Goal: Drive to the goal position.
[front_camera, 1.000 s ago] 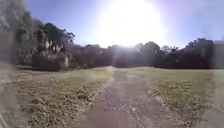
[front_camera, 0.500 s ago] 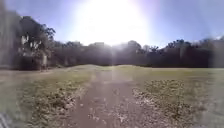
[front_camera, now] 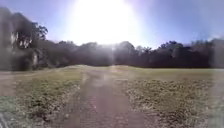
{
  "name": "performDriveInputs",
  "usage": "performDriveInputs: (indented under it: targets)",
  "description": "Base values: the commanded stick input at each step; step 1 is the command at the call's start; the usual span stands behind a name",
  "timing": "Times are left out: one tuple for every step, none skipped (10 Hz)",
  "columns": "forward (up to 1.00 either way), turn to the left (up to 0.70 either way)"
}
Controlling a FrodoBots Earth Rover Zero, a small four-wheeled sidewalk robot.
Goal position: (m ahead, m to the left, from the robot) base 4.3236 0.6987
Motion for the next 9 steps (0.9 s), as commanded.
performDriveInputs:
  targets:
    - [0.50, 0.13]
    - [0.50, 0.35]
    - [0.50, 0.49]
    - [0.50, 0.50]
    - [0.50, 0.21]
    - [0.50, 0.00]
    - [0.50, 0.00]
    - [0.50, 0.00]
    - [0.50, 0.00]
